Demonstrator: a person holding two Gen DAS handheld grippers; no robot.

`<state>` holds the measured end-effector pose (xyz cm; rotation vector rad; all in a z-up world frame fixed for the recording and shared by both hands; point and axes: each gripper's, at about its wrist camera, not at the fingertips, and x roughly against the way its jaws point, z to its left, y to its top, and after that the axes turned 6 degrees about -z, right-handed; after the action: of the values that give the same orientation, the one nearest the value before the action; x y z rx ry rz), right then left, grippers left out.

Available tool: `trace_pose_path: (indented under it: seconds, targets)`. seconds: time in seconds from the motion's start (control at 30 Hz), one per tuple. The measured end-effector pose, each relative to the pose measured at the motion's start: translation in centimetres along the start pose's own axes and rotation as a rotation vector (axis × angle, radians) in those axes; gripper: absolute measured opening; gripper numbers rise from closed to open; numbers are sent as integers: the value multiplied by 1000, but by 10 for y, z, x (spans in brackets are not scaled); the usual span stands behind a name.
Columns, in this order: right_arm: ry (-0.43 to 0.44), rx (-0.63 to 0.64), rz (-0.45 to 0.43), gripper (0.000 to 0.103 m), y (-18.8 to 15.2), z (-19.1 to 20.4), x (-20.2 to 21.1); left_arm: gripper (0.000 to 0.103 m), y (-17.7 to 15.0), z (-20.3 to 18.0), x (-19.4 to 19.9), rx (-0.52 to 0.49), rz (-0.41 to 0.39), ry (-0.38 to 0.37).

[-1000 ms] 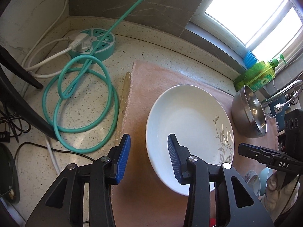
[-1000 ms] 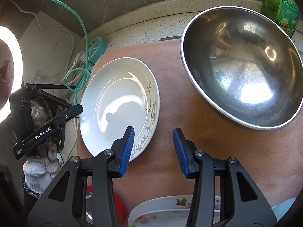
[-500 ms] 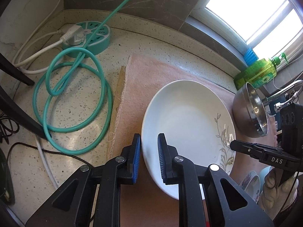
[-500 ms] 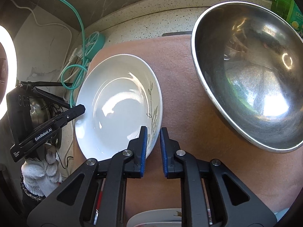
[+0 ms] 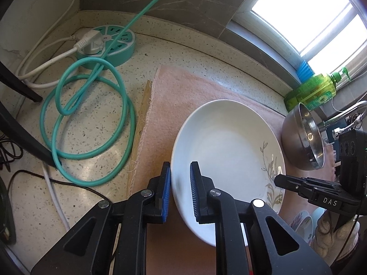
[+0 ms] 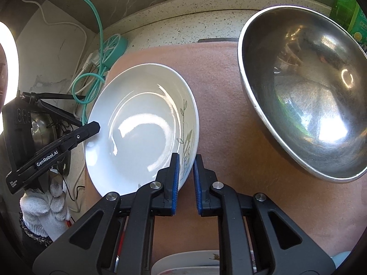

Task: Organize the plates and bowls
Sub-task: 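Lift the white gold-leaf plate and carry it over the floral plate stack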

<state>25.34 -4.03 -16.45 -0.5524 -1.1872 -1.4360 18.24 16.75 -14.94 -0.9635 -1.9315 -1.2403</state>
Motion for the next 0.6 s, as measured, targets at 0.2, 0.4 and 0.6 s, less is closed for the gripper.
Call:
trace_pose_path:
  seconds: [0.2, 0.4, 0.6]
  targets:
    - [8, 8, -11, 12, -3, 3, 8, 14, -3, -3, 10, 0, -12, 2]
    - [21, 22, -22, 12, -9, 3, 23, 14, -5, -10, 24, -1, -34, -9]
    - [31, 35, -41, 12, -15, 3, 38, 15, -12, -16, 38, -2, -65, -8]
